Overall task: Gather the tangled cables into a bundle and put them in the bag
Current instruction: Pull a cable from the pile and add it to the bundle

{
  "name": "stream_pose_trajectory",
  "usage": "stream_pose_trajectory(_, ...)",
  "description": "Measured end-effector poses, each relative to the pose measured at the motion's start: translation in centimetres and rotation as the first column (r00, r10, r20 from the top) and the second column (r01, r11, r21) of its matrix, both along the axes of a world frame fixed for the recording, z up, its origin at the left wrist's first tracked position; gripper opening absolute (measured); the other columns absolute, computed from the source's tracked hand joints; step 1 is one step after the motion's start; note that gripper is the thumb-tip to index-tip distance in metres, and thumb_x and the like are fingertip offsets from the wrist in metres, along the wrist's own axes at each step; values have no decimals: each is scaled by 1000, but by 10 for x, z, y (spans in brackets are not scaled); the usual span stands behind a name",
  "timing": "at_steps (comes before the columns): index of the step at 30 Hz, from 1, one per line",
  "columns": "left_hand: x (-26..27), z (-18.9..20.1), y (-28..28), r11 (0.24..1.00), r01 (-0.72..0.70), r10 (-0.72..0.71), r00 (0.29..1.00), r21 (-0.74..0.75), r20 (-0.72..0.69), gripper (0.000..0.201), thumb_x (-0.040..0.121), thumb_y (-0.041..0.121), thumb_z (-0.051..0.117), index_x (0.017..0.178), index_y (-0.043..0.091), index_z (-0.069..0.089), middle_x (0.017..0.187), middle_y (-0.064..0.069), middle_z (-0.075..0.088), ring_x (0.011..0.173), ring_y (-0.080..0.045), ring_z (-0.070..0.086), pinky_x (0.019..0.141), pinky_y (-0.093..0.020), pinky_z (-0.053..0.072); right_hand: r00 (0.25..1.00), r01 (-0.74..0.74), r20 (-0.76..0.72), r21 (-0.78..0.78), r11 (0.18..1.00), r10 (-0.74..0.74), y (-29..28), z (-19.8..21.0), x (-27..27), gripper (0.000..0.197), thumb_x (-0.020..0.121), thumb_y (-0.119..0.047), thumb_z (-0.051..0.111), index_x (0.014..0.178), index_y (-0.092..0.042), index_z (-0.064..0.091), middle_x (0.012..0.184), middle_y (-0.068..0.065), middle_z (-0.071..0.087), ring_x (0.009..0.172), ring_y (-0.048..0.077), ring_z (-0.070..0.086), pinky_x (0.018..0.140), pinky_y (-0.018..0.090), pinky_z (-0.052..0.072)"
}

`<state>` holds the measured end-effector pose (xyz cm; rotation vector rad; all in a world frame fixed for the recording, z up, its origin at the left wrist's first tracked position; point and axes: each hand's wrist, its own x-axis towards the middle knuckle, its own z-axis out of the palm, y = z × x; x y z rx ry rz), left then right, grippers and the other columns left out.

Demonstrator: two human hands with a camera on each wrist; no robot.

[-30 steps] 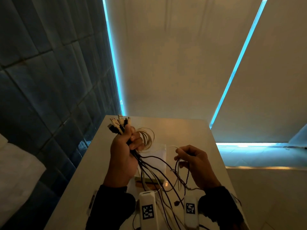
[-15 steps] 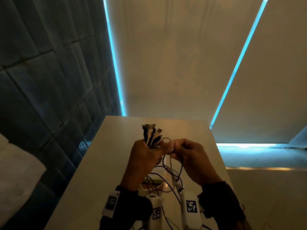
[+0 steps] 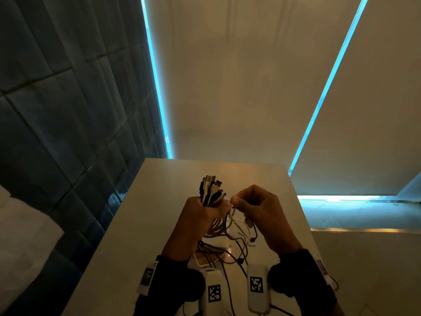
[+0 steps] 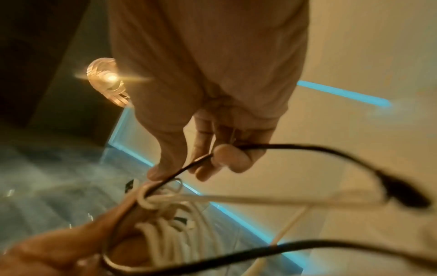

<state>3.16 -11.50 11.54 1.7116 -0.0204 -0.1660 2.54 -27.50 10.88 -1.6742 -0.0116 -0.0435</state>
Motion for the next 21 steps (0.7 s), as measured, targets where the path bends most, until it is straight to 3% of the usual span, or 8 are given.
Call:
stream_pose_trajectory(2,0,1,1,995,-54,49,997,-89,-63,19,83,16,71,67,6,66,45,4,54,43,-7,51,51,-19,43,978,181,147,-252,951,-147,-5,-4,0,15,76,-31,76,79,-29,61,82,-10,65,72,6,57,61,17,47)
stream_pose_trajectory(4,-1,3,3,985,-97,83,992,-141,-98,21,87,11,65,65,11,63,36,10,46,32,-1,43,42,-14,35,915,345,344,-390,854,-212,-10,-4,-5,24,77,-28,76,74,-39,55,85,-17,60,84,3,55,67,16,42)
stream_pose_trajectory(6,0,3,3,973,-128,110,989,-194,-102,17,88,10,62,71,11,63,34,10,45,30,0,42,40,-13,33,924,283,366,-448,848,-115,-13,-2,-12,25,78,-27,74,72,-42,54,80,-19,61,80,3,57,64,11,41)
stream_pose_trajectory(8,-1,6,1,956,-134,107,988,-262,-114,16,90,8,59,74,9,62,33,9,45,29,0,41,37,-11,33,964,97,262,-496,863,43,-11,-3,-17,18,78,-29,73,79,-42,60,83,-22,64,77,2,59,63,12,47)
stream_pose_trajectory(10,-2,9,-3,944,-117,82,989,-309,-125,19,91,6,57,73,8,59,33,7,44,27,0,40,34,-11,32,976,-4,189,-491,871,111,-9,-10,-19,13,79,-28,74,84,-38,68,87,-23,67,73,4,62,65,15,51)
stream_pose_trajectory(14,-1,8,-4,956,-118,95,991,-270,-97,23,91,8,57,69,10,57,33,8,42,27,-1,38,34,-12,31,976,21,207,-389,921,65,-8,-15,-20,9,83,-15,71,76,-18,74,67,-6,69,61,4,62,61,16,50)
stream_pose_trajectory(18,1,1,-5,974,-120,110,992,-190,-62,23,91,19,60,69,13,62,37,10,45,32,-2,41,42,-15,32,961,81,272,-429,899,43,-7,-7,-18,14,85,-15,70,72,-18,73,58,-15,63,60,3,61,58,13,47)
stream_pose_trajectory(21,1,1,-9,979,-129,124,991,-160,-43,23,91,24,60,76,8,68,50,5,57,48,-10,55,54,-23,44,962,53,257,-507,860,93,-1,-4,-14,16,87,-21,67,73,-18,73,62,-6,67,62,10,63,63,33,54)
